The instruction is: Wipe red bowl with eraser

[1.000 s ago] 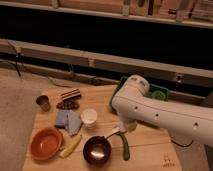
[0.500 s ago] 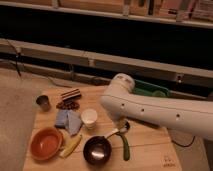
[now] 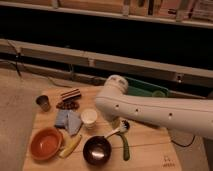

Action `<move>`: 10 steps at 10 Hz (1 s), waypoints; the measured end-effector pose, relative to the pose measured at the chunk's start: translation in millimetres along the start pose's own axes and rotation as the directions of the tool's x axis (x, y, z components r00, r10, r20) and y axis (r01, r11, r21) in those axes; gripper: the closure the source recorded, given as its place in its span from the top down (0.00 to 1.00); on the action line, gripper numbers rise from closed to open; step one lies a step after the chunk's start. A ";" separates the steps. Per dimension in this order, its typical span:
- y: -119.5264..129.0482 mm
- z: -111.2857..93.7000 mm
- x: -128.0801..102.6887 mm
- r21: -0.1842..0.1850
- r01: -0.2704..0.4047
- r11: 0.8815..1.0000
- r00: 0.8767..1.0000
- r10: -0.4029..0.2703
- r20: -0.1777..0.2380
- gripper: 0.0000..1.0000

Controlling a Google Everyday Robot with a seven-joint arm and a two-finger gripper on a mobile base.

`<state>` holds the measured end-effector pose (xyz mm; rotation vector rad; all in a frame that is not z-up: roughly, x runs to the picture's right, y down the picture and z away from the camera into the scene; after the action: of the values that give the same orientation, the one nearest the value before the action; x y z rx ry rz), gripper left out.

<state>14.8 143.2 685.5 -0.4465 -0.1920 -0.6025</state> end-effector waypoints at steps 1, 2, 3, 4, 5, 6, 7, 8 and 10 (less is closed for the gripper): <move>-5.5 2.2 -5.0 0.011 0.035 0.999 0.999 -0.035 0.012 0.65; -16.2 6.4 -14.7 0.023 0.076 0.997 0.997 -0.077 0.029 0.65; -23.7 10.2 -21.4 0.034 0.106 0.994 0.993 -0.108 0.039 0.65; -26.9 13.0 -25.2 0.053 0.118 0.992 0.992 -0.120 0.041 0.65; -29.0 17.2 -26.2 0.069 0.123 0.990 0.991 -0.127 0.044 0.65; -33.3 22.0 -28.5 0.089 0.136 0.987 0.989 -0.141 0.048 0.65; -37.5 27.4 -32.3 0.106 0.151 0.983 0.986 -0.157 0.053 0.65; -44.9 35.1 -39.9 0.129 0.172 0.977 0.982 -0.181 0.061 0.65; -52.8 43.1 -46.8 0.149 0.200 0.968 0.975 -0.212 0.068 0.65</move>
<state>-56.0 147.9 728.0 -0.3164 -0.3614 -0.7697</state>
